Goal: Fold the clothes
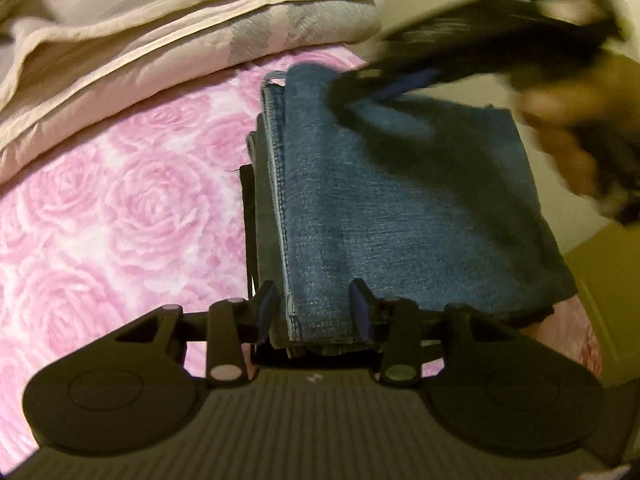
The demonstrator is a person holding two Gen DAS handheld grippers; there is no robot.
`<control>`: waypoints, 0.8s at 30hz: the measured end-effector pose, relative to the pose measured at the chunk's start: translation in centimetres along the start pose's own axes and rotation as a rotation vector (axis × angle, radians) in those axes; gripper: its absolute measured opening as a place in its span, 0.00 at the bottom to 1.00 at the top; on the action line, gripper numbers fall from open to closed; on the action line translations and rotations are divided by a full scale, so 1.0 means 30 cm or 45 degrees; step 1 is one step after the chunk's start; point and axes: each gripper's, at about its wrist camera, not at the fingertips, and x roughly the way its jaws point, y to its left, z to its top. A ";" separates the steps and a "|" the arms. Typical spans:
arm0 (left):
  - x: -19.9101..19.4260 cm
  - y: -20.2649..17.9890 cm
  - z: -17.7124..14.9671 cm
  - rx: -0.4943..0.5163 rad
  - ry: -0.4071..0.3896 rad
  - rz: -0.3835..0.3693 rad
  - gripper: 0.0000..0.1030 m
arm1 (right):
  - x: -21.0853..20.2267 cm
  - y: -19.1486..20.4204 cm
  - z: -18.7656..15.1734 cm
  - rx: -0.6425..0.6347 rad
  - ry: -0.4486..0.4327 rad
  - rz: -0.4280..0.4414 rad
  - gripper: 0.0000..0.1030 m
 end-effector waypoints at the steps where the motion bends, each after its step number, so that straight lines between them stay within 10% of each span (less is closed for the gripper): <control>1: 0.002 0.006 -0.001 -0.023 -0.010 0.001 0.35 | 0.046 0.011 0.022 -0.025 0.026 -0.028 0.54; 10: 0.027 0.058 0.026 -0.091 -0.022 -0.026 0.43 | 0.171 -0.006 0.042 -0.097 0.066 -0.074 0.54; 24: -0.074 0.006 -0.009 0.004 0.002 0.068 0.64 | -0.238 -0.022 -0.326 0.235 -0.155 -0.150 0.80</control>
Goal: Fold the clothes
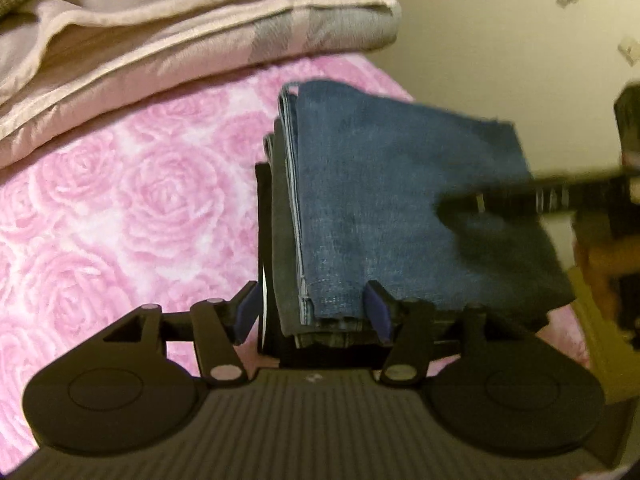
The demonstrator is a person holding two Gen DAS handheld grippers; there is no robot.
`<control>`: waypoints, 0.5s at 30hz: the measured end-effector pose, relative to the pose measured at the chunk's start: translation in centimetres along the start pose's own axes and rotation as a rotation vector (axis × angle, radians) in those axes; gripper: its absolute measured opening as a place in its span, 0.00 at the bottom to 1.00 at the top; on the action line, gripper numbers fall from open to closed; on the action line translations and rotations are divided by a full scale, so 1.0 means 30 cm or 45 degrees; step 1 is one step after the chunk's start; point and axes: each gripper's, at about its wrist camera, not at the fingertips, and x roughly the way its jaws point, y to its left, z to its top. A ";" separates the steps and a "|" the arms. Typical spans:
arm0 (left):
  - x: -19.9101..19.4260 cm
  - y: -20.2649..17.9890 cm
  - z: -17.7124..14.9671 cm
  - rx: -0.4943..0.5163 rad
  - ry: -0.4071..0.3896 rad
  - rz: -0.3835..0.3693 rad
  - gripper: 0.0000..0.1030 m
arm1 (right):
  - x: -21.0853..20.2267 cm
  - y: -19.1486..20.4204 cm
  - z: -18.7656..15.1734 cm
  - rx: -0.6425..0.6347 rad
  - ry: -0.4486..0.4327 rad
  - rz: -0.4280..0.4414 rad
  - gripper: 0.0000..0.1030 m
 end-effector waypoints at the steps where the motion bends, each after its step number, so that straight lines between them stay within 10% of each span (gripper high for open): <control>1: -0.005 -0.005 -0.004 0.010 0.004 0.013 0.66 | -0.012 -0.014 -0.021 0.023 0.008 -0.008 0.80; 5: -0.023 -0.025 -0.019 0.048 0.022 0.063 0.64 | -0.059 -0.071 -0.103 0.115 0.041 -0.040 0.81; 7: -0.036 -0.043 -0.036 0.062 0.033 0.079 0.65 | -0.086 -0.098 -0.146 0.158 0.057 -0.059 0.99; 11: -0.080 -0.111 -0.102 0.075 0.063 0.078 0.95 | -0.202 -0.115 -0.251 0.205 0.096 -0.131 1.00; 15: -0.124 -0.179 -0.168 0.087 0.092 0.076 0.99 | -0.313 -0.116 -0.363 0.307 0.142 -0.159 1.00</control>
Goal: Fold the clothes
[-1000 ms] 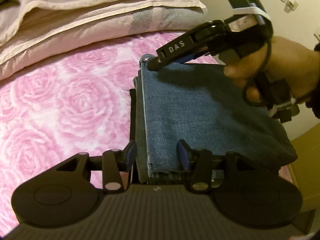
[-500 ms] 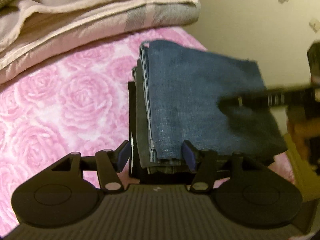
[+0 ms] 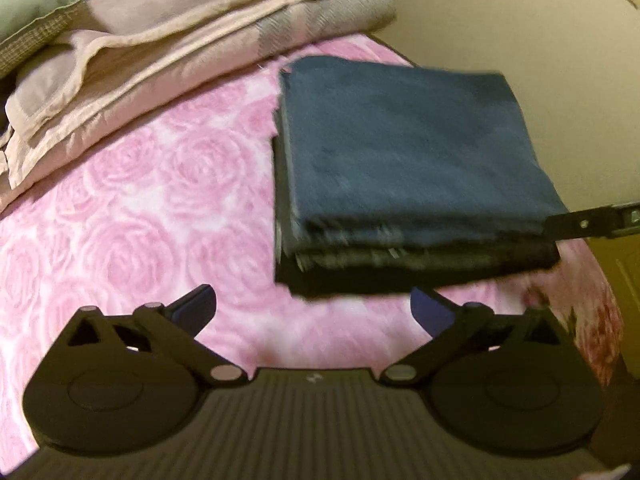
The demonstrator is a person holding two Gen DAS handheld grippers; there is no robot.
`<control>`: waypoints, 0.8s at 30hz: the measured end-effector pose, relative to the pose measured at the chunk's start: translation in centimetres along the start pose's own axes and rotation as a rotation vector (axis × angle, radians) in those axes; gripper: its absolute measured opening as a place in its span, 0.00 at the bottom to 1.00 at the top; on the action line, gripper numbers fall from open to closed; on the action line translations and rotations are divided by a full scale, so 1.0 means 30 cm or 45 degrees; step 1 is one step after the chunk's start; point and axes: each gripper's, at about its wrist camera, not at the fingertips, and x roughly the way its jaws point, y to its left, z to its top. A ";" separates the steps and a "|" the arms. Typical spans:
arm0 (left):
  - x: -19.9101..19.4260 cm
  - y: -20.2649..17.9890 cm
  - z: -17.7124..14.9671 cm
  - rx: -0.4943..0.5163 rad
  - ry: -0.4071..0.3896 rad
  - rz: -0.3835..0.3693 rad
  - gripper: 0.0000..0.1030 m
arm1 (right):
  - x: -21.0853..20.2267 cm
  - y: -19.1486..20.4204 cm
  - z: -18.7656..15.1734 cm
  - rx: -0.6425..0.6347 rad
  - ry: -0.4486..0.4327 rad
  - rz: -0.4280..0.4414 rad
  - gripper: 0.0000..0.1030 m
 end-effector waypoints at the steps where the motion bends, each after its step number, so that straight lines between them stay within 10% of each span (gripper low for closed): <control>1: -0.011 -0.017 -0.016 0.003 0.007 0.000 0.99 | -0.023 -0.006 -0.029 0.021 0.005 -0.009 1.00; 13: -0.209 -0.204 -0.154 0.185 -0.020 -0.074 0.97 | -0.257 0.043 -0.236 0.061 -0.073 -0.131 1.00; 17: -0.342 -0.236 -0.186 0.114 -0.104 0.071 0.98 | -0.345 0.099 -0.289 0.075 -0.119 -0.148 1.00; 24: -0.468 -0.199 -0.207 -0.023 0.007 -0.026 0.96 | -0.458 0.216 -0.366 0.073 -0.176 -0.140 1.00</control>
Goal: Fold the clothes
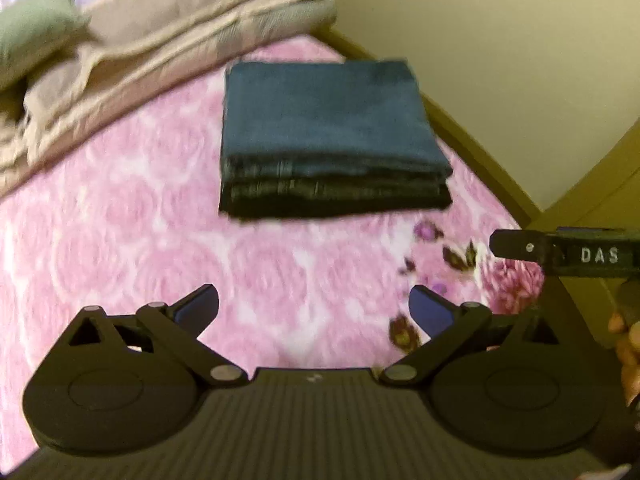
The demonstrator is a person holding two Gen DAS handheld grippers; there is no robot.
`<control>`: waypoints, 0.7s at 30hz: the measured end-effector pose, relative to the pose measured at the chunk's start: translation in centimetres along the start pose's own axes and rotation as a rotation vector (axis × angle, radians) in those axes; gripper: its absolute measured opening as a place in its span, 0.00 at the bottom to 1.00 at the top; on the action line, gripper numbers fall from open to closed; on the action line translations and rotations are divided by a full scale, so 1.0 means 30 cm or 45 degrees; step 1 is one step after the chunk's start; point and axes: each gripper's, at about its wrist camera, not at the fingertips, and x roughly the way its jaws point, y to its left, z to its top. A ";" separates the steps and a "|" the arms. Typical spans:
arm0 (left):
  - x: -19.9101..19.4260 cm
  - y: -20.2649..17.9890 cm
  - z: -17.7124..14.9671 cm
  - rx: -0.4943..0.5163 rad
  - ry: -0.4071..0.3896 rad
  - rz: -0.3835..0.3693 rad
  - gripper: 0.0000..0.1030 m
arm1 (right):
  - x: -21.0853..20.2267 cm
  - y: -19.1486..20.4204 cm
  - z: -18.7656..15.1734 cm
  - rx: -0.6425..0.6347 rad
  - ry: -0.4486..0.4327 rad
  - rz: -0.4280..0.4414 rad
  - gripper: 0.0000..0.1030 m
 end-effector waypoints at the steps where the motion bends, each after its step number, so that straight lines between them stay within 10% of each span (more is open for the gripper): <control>1: -0.015 0.011 -0.004 -0.015 -0.006 -0.020 0.96 | -0.012 0.014 -0.008 -0.004 -0.005 0.001 1.00; 8: -0.107 0.000 -0.021 0.125 -0.210 0.083 0.96 | -0.057 0.073 -0.033 -0.020 -0.037 -0.006 1.00; 21: -0.114 0.050 0.015 -0.028 -0.178 0.131 0.96 | -0.095 0.115 -0.035 -0.051 -0.090 -0.051 1.00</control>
